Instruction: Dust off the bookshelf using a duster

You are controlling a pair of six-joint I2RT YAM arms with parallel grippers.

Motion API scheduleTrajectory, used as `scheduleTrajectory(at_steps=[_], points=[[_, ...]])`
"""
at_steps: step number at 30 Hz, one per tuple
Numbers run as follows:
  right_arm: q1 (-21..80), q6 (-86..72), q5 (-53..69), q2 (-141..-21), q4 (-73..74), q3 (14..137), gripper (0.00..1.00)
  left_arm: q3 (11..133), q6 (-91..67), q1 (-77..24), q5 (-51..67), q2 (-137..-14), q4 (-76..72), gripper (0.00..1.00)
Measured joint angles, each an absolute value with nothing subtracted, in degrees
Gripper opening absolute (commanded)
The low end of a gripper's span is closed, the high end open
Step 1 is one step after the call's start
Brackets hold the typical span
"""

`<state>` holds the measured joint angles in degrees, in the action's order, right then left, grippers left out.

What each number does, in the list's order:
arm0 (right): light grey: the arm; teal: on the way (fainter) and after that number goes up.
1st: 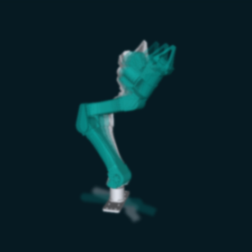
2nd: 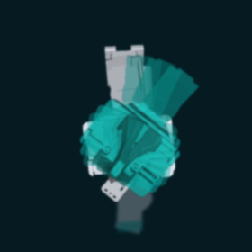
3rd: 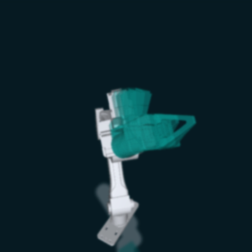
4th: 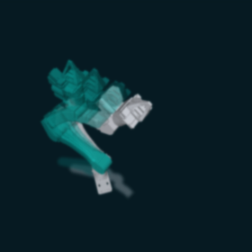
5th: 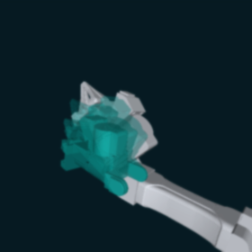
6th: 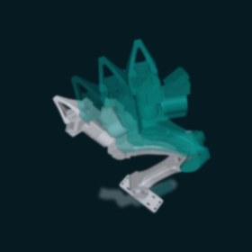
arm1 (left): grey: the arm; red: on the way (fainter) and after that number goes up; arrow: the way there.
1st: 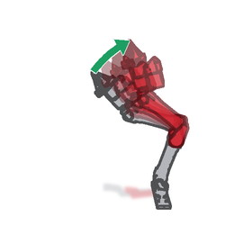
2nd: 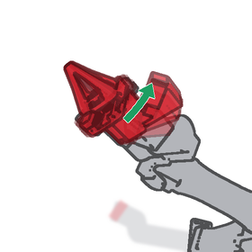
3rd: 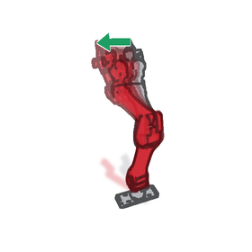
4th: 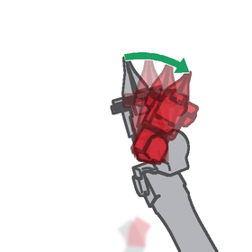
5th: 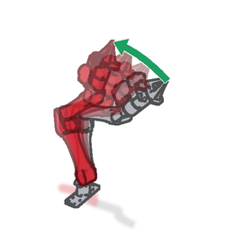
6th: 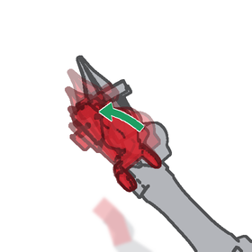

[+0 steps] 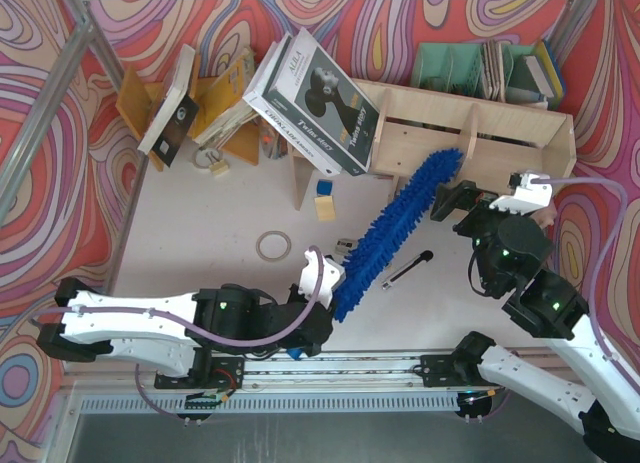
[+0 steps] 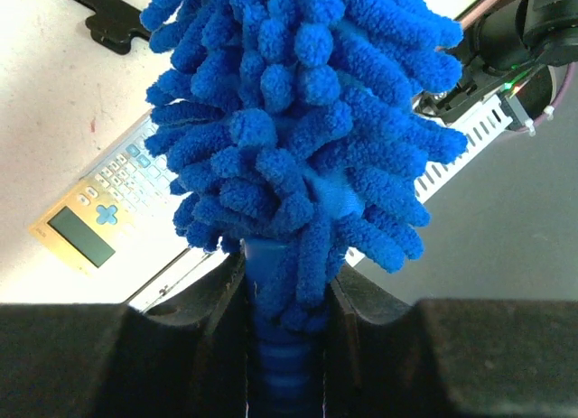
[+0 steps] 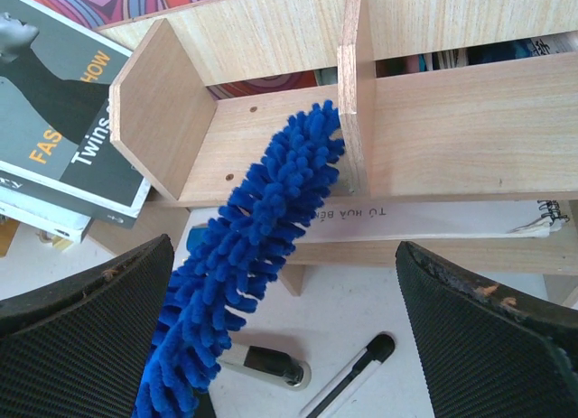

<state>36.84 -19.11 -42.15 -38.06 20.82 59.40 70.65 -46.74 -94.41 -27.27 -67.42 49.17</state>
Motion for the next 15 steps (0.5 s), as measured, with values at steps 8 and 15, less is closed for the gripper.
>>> scheduleTrajectory(at_steps=[8,15], points=[[36.8,-19.8,-42.0,-38.0,20.6,59.4,0.99,70.5,-44.2,-94.4,-30.1,-68.4,45.7,0.00],[36.8,-20.0,-42.0,-37.9,20.6,59.4,0.99,70.8,-43.0,-94.1,-31.0,-72.5,43.4,0.00]])
